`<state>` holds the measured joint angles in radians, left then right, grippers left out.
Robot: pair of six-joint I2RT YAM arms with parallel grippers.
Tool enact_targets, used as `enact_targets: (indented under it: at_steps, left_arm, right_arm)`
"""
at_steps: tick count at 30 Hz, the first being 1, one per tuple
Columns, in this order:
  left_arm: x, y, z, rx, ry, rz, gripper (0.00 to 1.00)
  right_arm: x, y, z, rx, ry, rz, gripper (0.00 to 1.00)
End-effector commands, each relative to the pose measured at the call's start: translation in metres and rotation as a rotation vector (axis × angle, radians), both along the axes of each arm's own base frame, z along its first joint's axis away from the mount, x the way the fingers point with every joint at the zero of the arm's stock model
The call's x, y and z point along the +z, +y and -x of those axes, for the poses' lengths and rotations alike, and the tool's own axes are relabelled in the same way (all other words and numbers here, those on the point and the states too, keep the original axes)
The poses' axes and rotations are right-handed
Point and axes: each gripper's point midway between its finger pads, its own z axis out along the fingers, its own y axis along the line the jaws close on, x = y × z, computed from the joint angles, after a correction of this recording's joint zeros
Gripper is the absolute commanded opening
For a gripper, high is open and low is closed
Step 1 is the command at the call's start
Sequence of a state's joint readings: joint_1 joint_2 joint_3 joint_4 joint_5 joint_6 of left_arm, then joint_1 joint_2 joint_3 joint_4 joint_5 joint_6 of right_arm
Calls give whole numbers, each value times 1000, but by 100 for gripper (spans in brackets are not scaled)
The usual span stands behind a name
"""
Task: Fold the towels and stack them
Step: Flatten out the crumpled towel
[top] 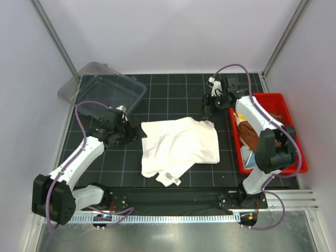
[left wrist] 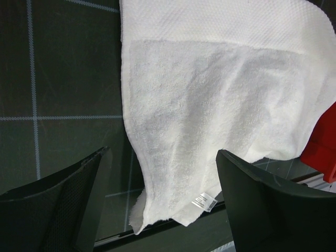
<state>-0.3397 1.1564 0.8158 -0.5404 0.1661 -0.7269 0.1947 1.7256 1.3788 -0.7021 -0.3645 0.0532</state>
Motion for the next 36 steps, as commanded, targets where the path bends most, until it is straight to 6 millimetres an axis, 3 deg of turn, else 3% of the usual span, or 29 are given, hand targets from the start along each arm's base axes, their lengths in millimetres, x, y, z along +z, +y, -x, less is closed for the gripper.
enact_targets:
  at_steps: [1, 4, 9, 15, 18, 19, 21, 22, 26, 30, 33, 36]
  left_arm:
    - [26, -12, -17, -57, -89, 43, 84]
    - [26, -13, -22, -74, -92, 29, 84]
    - [29, -19, -28, -96, -73, 39, 84]
    - [31, -22, -33, -107, -79, 39, 84]
    - [26, -23, -41, -112, -78, 24, 84]
    - [24, -20, -47, -99, -82, 3, 84]
    - [15, -19, -60, -86, -58, -37, 84]
    - [12, -17, -64, -83, -43, -62, 84]
    - [-13, -9, -89, -47, 20, -161, 81]
    - [-37, -3, -115, -27, 48, -246, 80]
    - [-58, 3, -123, -25, 82, -310, 79]
    - [-66, 1, -130, -29, 99, -300, 77]
  right_arm:
    - [41, 19, -3, 93, -183, -73, 64]
    - [43, 22, 1, 151, -211, -35, 66]
    - [17, 18, 21, 204, -167, 78, 63]
    - [6, 10, 15, 213, -171, 149, 56]
    - [8, 10, 8, 186, -195, 145, 35]
    - [10, 10, 0, 162, -218, 140, 19]
    - [7, 5, -7, 101, -214, 133, 4]
    - [7, -2, -14, 63, -219, 127, 1]
    - [-1, -23, -25, -41, -194, 116, 1]
    - [-4, -20, -28, -46, -158, 75, 1]
    - [-5, -18, -29, -43, -156, 71, 1]
    - [-2, -20, -29, -41, -165, 76, 1]
